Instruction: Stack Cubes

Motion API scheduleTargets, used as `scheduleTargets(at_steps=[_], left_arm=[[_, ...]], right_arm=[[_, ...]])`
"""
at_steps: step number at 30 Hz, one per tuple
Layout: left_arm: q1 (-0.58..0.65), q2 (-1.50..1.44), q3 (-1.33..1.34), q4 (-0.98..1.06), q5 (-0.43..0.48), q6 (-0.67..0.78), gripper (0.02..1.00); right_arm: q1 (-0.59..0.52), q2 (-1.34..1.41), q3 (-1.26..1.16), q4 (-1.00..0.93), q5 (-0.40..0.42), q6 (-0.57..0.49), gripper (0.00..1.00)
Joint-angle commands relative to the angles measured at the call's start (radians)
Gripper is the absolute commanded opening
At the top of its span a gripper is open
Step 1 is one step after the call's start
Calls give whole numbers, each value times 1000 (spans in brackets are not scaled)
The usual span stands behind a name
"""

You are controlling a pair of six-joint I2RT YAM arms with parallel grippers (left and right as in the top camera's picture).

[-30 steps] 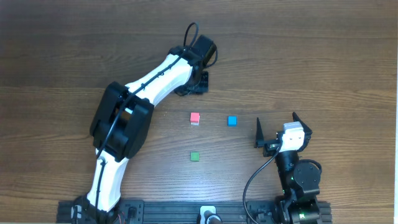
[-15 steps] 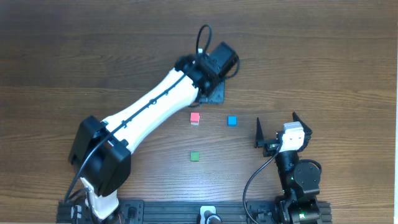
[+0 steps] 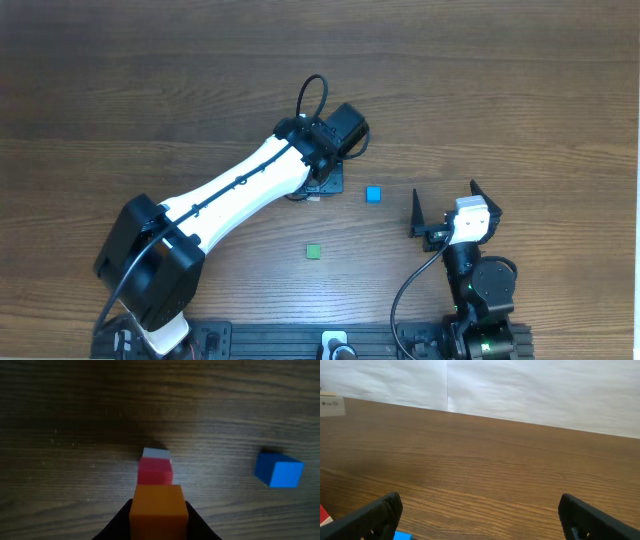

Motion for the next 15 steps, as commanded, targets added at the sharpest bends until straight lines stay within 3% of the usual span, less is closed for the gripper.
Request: scheduleTargets(at_steps=[1,15], left_arm=[[-2,-22,-10,15,-16,-13,152],[-2,16,-11,28,-16,-11,152]], right_arm=[[-5,-9,-7,0,-8,-1,993],[-5,-9,-7,0,-8,-1,993]])
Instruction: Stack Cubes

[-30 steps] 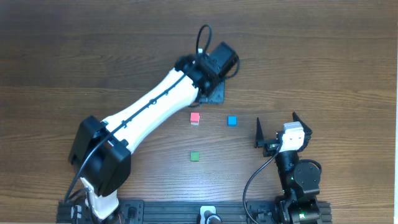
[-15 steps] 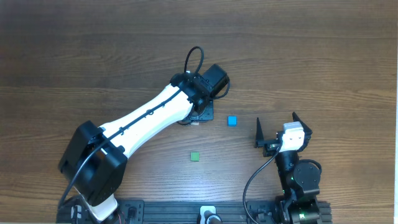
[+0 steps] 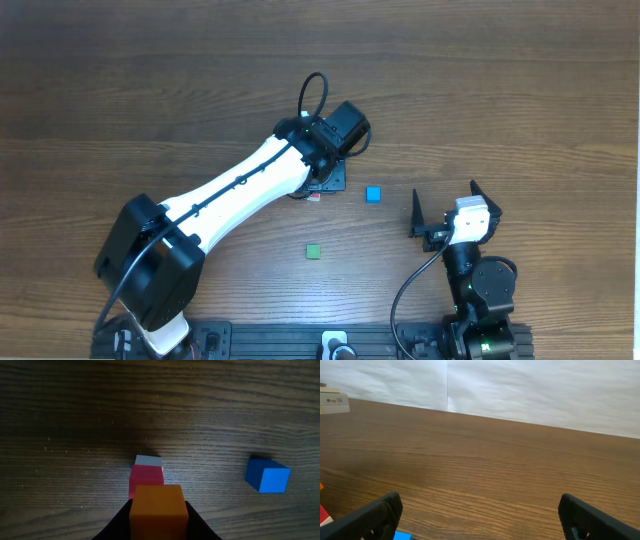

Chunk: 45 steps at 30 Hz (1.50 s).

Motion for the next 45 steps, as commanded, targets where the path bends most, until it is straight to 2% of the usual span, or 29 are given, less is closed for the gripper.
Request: scheduleTargets(at_steps=[1,45], left_arm=[[-2,16,-13,2,-16,-11,152],[-1,32,-51,25,-28,-14,163]], right_arm=[[-5,-9,-8,0,-8,0,993],[-5,-9,-8,0,-8,0,993]])
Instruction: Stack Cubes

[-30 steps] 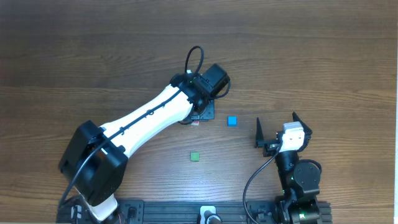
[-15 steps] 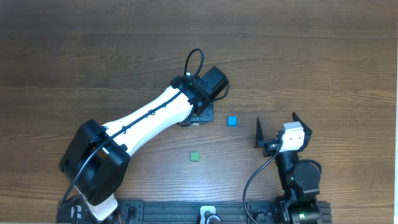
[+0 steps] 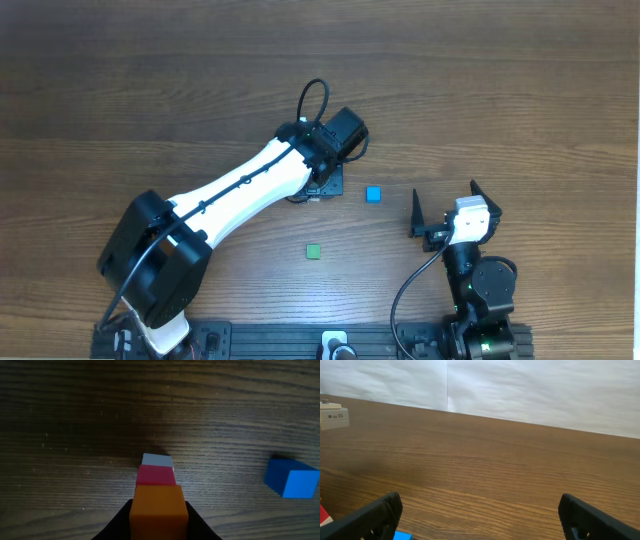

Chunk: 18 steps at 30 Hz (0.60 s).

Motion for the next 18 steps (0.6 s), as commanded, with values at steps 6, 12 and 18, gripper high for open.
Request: scheduleTargets(at_steps=[6,12,18], left_arm=[[0,16,-11,2,-27,-14,163],[1,16,-13,2,-27,-14,165],[1,16,-24,7,-27,-14,163]], right_arm=[[-5,-9,-7,0,-8,-1,991],[-5,-9,-7,0,-8,-1,991],[-5,-9,-7,0,-8,-1,993]])
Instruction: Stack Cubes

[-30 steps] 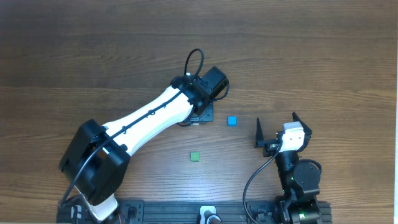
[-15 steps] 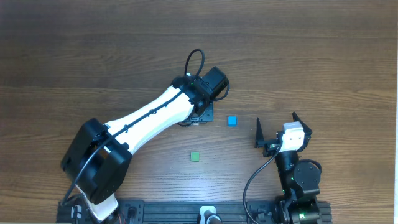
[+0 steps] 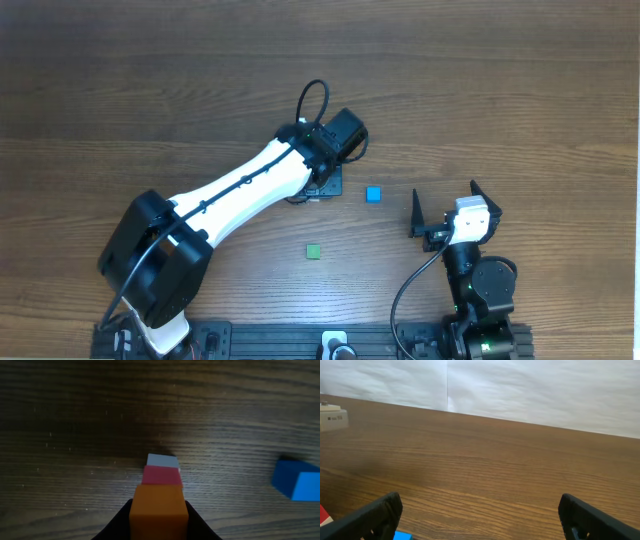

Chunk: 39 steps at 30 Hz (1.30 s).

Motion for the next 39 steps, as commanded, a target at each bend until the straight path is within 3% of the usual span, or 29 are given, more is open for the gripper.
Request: scheduleTargets(at_steps=[1,32,39], left_arm=[[1,15,-11,6,-14,-14,165],[1,34,-11,19,5,-14,185],[1,34,-11,23,5,-14,369]], right_arm=[[-5,-9,-7,0,-8,-1,993],[-5,-9,-7,0,-8,-1,993],[-5,-9,-7,0,-8,-1,991]])
